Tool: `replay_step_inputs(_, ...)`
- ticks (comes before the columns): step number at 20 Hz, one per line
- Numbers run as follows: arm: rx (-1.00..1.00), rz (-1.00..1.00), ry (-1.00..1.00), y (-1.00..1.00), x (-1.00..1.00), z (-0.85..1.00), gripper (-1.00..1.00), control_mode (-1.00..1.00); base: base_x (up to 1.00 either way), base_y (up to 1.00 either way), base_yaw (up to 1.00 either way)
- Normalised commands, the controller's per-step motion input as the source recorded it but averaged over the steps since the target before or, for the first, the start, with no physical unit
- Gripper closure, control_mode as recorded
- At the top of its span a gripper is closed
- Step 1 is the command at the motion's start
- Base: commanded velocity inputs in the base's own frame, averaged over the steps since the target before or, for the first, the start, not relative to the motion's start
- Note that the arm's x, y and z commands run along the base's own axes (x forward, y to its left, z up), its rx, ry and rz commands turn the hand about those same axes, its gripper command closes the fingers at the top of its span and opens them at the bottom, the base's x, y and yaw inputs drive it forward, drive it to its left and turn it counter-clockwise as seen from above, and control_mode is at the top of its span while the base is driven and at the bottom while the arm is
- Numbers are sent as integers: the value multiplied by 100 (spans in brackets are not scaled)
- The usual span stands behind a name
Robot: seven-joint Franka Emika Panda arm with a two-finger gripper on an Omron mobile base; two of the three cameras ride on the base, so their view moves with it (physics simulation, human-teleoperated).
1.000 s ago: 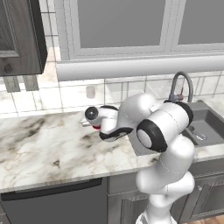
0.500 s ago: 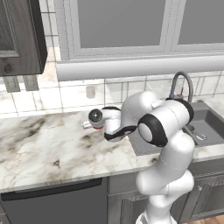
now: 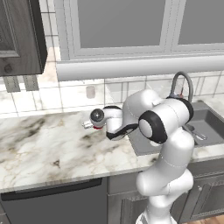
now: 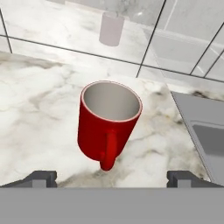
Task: Move any existing items from the left basin to the right basin for drying. Then move the mug from the counter to the left basin of the sink for washing.
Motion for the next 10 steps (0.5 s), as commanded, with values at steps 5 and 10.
replay_step_inputs(5, 0, 0, 0, -1, 2, 0, -100, -100, 0, 0, 0)
replay_step_inputs(10, 0, 0, 0, 0, 7, -1, -100, -100, 0, 0, 0)
